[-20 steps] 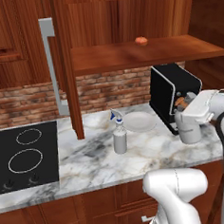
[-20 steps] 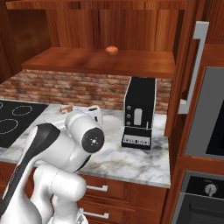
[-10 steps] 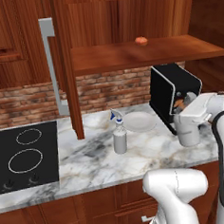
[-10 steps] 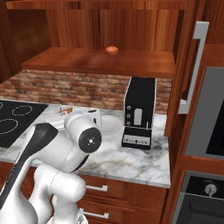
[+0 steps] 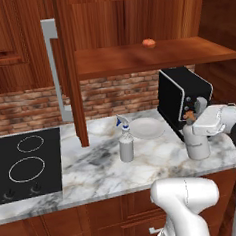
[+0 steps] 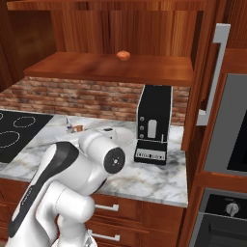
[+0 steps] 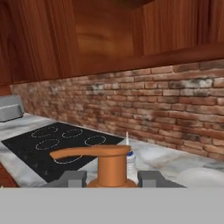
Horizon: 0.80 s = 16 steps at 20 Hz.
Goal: Pick the spray and soap dispenser from the cabinet and place them on the counter.
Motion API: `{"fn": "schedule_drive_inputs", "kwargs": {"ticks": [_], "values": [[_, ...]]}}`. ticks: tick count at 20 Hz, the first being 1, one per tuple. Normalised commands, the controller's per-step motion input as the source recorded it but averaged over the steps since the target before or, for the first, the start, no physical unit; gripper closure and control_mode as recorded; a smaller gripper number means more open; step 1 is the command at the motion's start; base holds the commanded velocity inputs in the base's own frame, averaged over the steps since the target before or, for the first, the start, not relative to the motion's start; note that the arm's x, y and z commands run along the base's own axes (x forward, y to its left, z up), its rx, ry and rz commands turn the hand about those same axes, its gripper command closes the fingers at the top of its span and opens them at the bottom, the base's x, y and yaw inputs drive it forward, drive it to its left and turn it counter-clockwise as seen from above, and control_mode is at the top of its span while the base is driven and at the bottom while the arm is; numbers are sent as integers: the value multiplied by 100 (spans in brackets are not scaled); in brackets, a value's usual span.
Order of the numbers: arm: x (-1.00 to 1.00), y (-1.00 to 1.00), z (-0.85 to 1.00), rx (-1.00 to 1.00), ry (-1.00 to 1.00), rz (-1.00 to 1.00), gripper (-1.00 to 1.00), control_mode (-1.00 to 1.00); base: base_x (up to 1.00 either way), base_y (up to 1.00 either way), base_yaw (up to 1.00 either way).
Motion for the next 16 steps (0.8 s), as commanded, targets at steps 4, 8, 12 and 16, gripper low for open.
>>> {"fn": "schedule_drive_inputs", "kwargs": {"ticks": [4,8,12,16], "values": [[7,53,-71,7,-26,-9,100,-100,0,0,0],[12,55,-55,7,-25,-9,100,-100,0,0,0],[2,56,-35,2,-25,-9,100,-100,0,0,0],[0,46,-34,0,-23,-11,100,-100,0,0,0]]}}
